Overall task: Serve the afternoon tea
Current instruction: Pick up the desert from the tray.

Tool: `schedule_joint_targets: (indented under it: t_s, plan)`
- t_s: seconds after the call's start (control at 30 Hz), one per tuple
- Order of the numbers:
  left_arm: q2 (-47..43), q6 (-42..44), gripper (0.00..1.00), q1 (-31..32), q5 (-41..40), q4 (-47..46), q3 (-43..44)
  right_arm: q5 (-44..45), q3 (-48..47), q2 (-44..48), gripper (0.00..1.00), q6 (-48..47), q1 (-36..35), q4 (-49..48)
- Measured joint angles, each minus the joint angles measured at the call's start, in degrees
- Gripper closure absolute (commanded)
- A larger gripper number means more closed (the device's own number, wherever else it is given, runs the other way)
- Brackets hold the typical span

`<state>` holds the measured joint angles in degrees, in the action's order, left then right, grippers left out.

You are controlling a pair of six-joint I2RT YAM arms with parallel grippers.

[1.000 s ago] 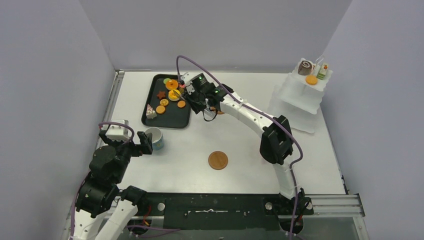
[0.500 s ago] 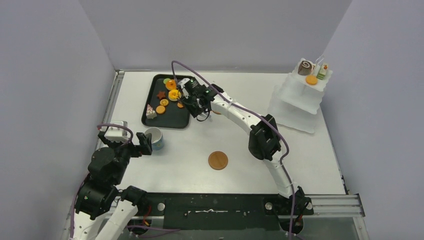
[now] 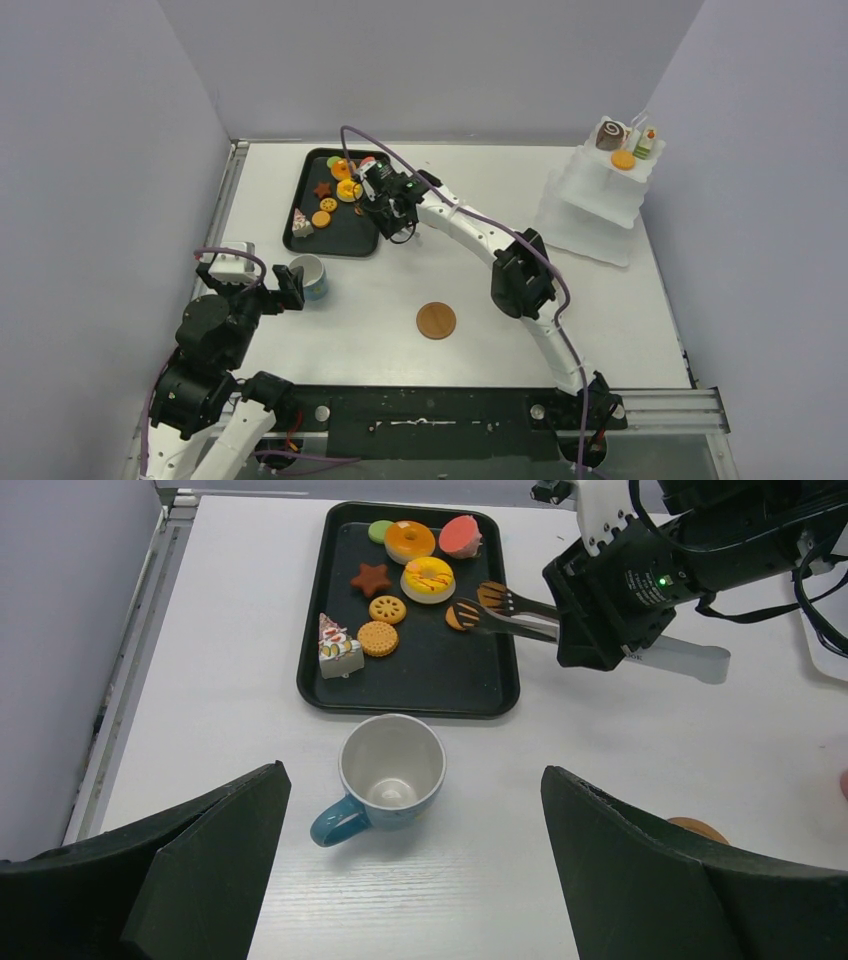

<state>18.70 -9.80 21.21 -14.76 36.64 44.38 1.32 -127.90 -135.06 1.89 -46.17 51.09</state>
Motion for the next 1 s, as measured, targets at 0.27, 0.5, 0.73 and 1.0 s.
schedule_joint_targets:
  t_s: [0.27, 0.5, 0.73, 1.0]
  plan:
    - [0.00, 0.00, 0.03, 0.00, 0.02, 0.00, 0.00, 0.11, -2.97, -2.40, 0.56, 0.15, -0.02, 0.17]
    - [0.00, 0.00, 0.03, -0.02, 0.04, 0.00, 0.00, 0.87, -4.33, -4.61, 0.55, 0.15, -0.02, 0.33]
    - [0.00, 0.00, 0.02, -0.02, 0.07, 0.00, 0.00, 0.87, -5.22, -5.20, 0.56, 0.15, -0.02, 0.31]
    - [0.00, 0.00, 0.03, -0.02, 0.07, -0.02, 0.00, 0.87, -5.31, -5.20, 0.58, 0.07, -0.02, 0.39]
